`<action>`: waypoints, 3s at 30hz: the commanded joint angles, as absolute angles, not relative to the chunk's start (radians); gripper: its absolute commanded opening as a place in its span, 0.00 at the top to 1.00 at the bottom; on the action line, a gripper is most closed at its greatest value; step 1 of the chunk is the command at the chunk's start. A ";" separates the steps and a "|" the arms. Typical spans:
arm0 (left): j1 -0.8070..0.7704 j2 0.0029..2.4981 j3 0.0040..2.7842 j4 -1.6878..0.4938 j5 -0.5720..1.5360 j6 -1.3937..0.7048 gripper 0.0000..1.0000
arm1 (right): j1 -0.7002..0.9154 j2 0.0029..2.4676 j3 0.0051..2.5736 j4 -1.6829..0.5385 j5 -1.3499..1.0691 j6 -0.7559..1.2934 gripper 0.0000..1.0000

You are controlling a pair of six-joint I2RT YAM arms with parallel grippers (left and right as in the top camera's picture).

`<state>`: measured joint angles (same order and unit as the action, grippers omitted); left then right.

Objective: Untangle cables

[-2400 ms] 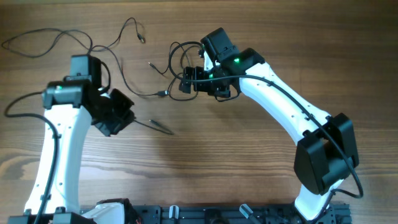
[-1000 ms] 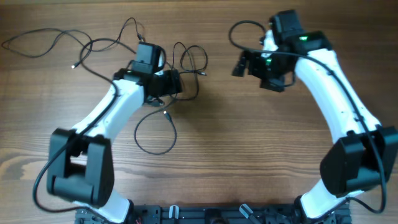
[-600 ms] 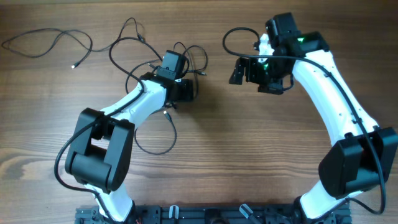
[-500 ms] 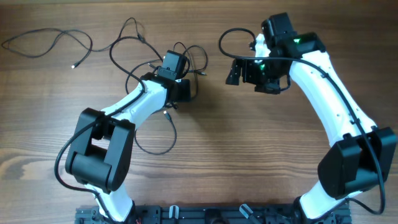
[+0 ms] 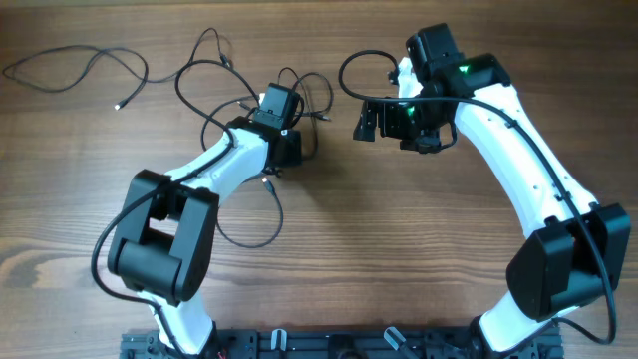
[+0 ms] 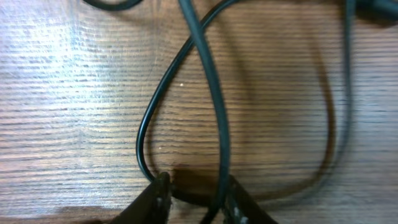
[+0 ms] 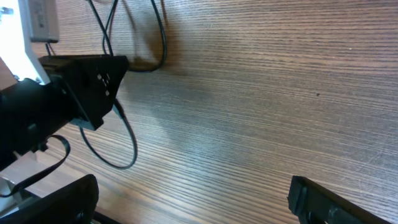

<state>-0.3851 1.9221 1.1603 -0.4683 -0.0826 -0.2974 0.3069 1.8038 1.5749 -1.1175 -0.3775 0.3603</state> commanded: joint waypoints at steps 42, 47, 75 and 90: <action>-0.385 0.977 1.184 0.101 -0.061 -0.410 0.96 | 0.313 1.790 1.568 -1.112 -0.394 0.343 0.00; -0.385 1.015 1.184 0.096 -0.061 -0.461 0.96 | 0.331 1.792 1.568 -1.111 -0.393 0.342 0.00; 0.035 1.114 1.184 -0.014 0.236 -1.138 0.96 | 0.352 1.792 1.568 -1.095 -0.385 0.341 0.00; 0.147 1.316 1.184 -0.062 0.873 -0.990 0.96 | 0.355 1.792 1.568 -1.089 -0.386 0.343 0.00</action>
